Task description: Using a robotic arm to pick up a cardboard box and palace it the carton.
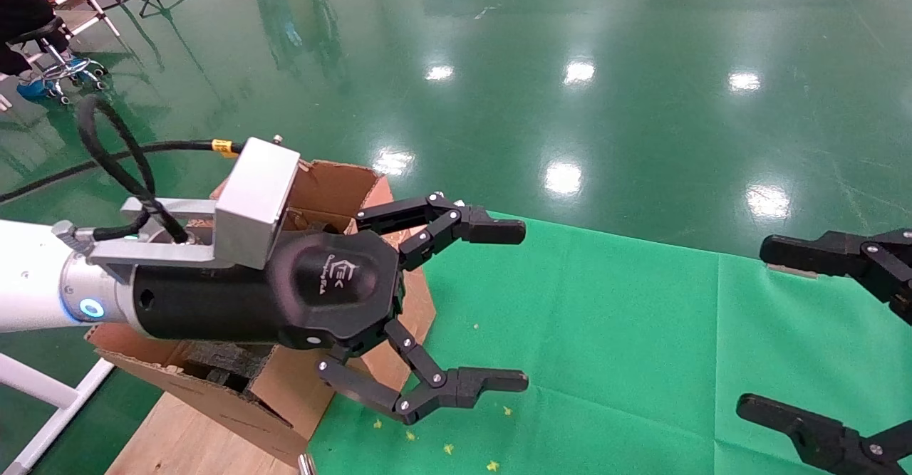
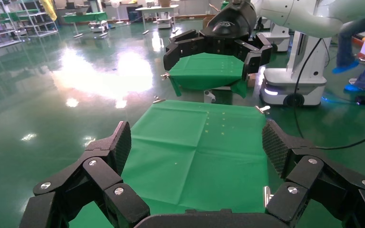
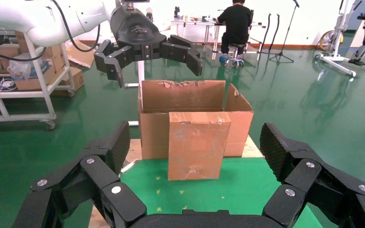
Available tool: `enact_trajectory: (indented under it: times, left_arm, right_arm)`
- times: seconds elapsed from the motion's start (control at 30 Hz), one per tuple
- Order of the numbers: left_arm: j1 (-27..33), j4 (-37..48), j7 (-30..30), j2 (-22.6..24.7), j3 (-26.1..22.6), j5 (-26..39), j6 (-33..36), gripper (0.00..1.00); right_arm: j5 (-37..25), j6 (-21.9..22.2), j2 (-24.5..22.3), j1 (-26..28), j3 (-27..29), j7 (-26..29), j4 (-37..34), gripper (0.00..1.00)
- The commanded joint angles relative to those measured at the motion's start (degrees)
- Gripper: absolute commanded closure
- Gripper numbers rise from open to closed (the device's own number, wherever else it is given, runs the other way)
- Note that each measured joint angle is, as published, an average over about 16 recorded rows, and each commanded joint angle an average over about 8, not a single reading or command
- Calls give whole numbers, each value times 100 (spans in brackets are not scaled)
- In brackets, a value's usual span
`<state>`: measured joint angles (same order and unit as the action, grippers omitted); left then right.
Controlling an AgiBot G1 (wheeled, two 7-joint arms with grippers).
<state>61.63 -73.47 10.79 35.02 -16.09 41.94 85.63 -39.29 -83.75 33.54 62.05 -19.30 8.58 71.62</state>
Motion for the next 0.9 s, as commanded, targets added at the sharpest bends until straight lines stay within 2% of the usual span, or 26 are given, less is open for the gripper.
enact_trajectory:
  times: [0.03, 0.5, 0.53, 0.57, 0.77, 0.8, 0.83, 0.9]
  left_arm:
    - [0, 0, 0, 0, 0, 0, 0, 0]
    - [-1, -1, 0, 0, 1, -1, 1, 0]
    - [-1, -1, 0, 0, 1, -1, 1, 0]
    - [0, -2, -1, -2, 1, 1, 1, 0]
    - [114, -76, 74, -155, -68, 293, -12, 0]
    - [173, -108, 120, -211, -103, 424, -18, 0]
    - [244, -140, 177, -271, -145, 575, -27, 0]
    - [419, -197, 328, -384, -247, 921, -50, 0]
  right_arm:
    - [0, 0, 0, 0, 0, 0, 0, 0]
    - [0, 0, 0, 0, 0, 0, 0, 1]
    - [0, 0, 0, 0, 0, 0, 0, 6]
    - [0, 0, 0, 0, 0, 0, 0, 16]
    - [0, 0, 0, 0, 0, 0, 0, 89]
    - [0, 0, 0, 0, 0, 0, 0, 97]
    - [0, 0, 0, 0, 0, 0, 0, 100]
    - [0, 0, 0, 0, 0, 0, 0, 100]
